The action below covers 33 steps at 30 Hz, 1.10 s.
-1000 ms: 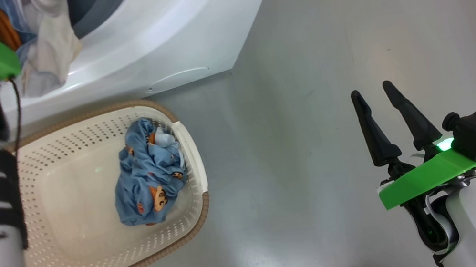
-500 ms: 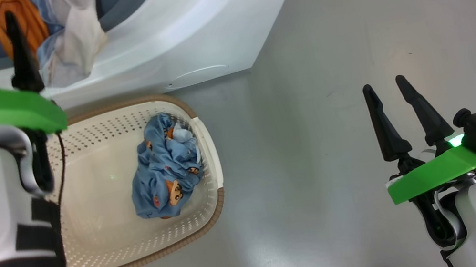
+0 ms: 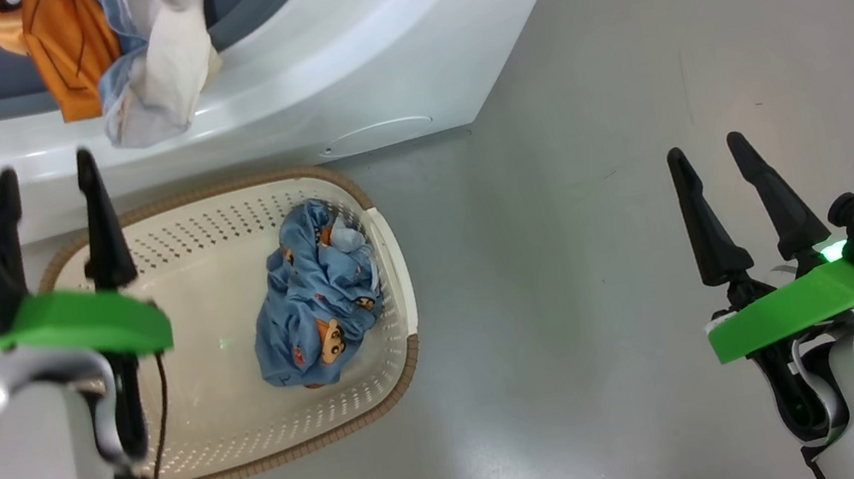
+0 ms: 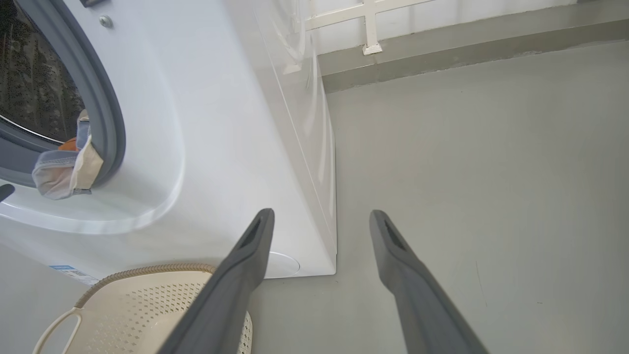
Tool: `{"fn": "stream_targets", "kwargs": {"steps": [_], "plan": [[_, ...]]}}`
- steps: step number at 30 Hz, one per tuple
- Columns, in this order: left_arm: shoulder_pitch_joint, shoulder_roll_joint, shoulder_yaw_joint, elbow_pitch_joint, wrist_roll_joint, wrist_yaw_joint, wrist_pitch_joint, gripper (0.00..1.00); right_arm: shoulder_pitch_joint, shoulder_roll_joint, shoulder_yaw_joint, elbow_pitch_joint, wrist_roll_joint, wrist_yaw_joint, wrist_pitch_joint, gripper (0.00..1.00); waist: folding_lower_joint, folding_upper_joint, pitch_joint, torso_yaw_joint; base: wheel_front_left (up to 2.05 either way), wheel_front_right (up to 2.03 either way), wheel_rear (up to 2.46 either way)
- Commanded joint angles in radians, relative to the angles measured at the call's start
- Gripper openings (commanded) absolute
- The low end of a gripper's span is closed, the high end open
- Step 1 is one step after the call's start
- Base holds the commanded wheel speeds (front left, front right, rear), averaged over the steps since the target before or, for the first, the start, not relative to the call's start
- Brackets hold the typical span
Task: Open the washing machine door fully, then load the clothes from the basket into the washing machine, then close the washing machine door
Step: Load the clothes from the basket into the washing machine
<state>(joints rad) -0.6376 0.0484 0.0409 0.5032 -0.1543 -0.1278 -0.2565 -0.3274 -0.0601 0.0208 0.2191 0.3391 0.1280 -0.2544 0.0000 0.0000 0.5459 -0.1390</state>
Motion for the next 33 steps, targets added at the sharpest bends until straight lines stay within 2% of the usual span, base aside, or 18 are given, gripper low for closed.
{"fn": "stream_targets", "kwargs": {"steps": [1, 17, 33], "plan": [[0.061, 0.023, 0.038, -0.053, -0.006, -0.003, -0.005, 1.00, 0.028, -0.004, 0.017, -0.025, -0.013, 0.003, -0.007, 1.00, 0.0000, 0.0000, -0.002, 0.001, 0.00, 0.00, 0.00], [0.300, 0.013, 0.089, -0.254, 0.001, -0.003, -0.005, 1.00, 0.036, -0.009, 0.019, -0.022, -0.013, 0.003, -0.007, 1.00, 0.0000, 0.0000, -0.010, -0.003, 0.00, 0.00, 0.00], [0.239, 0.004, 0.028, -0.232, -0.031, -0.003, -0.005, 1.00, 0.038, -0.009, 0.030, -0.019, -0.014, 0.003, -0.007, 1.00, 0.0000, 0.0000, -0.013, -0.002, 0.00, 0.00, 0.00]]}}
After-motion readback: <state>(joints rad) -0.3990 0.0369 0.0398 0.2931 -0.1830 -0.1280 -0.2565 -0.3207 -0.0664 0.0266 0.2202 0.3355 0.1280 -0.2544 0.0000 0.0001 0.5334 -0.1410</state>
